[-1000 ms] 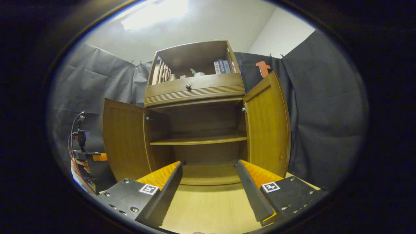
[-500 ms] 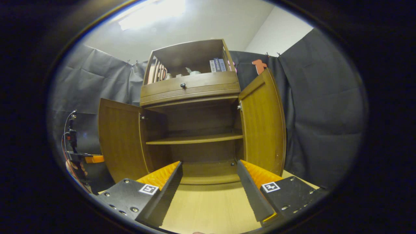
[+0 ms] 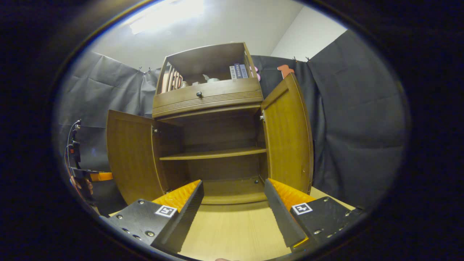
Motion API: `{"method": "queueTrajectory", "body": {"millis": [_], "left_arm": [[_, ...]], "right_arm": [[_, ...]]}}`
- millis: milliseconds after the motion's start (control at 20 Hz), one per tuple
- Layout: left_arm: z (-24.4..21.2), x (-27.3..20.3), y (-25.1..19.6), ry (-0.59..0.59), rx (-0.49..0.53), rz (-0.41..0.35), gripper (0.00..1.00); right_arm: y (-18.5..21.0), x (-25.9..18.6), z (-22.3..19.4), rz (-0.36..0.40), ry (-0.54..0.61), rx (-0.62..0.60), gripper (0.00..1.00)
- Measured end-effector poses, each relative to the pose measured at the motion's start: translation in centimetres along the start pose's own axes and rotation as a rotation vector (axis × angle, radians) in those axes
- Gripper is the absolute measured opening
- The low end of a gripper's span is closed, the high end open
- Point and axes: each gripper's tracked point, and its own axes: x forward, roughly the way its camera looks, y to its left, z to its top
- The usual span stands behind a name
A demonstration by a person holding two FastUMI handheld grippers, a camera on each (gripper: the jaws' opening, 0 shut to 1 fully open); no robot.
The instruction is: Open the right door of the double-door shoe cabinet with the right hand, and open the left door with the left hand.
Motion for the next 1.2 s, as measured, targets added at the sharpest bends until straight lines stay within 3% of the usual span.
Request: {"method": "queueTrajectory", "body": {"millis": [50, 200, 300, 350, 400, 450, 750, 800, 850, 1200], "left_arm": [[0.3, -0.1, -0.6, -0.016, -0.006, -0.007, 0.75], [0.5, -0.5, -2.2, -0.035, 0.014, -0.012, 0.98], [1.5, -1.2, -3.3, -0.066, 0.036, -0.009, 0.94], [1.7, -1.5, -4.2, -0.077, 0.044, -0.015, 0.97], [1.9, -1.6, -5.2, -0.08, 0.049, -0.024, 0.93], [2.2, -1.8, -6.4, -0.089, 0.055, -0.042, 0.93], [4.1, -3.3, -14.1, -0.141, 0.059, -0.144, 0.96], [4.4, -3.5, -14.9, -0.149, 0.058, -0.149, 0.93], [4.8, -3.5, -15.6, -0.16, 0.05, -0.152, 0.93], [5.0, -3.2, -19.7, -0.203, 0.062, -0.115, 0.96]], "right_arm": [[-0.2, 0.1, -0.1, -0.004, 0.0, 0.002, 0.95], [-0.7, 0.3, -0.1, -0.018, 0.002, 0.011, 0.99], [-0.7, 0.3, -0.2, -0.017, 0.003, 0.012, 0.95], [-0.8, 0.3, -0.2, -0.018, 0.002, 0.012, 0.99], [-0.8, 0.5, -0.2, -0.014, 0.0, 0.014, 0.95], [-0.7, 0.6, 0.0, -0.007, -0.003, 0.013, 0.99], [0.1, 1.1, 1.6, 0.045, -0.035, -0.007, 0.99], [0.0, 1.2, 1.8, 0.047, -0.04, -0.011, 0.95], [0.1, 1.3, 2.1, 0.05, -0.045, -0.013, 0.99], [-1.0, 0.7, 3.3, 0.036, -0.076, 0.001, 0.99]]}}
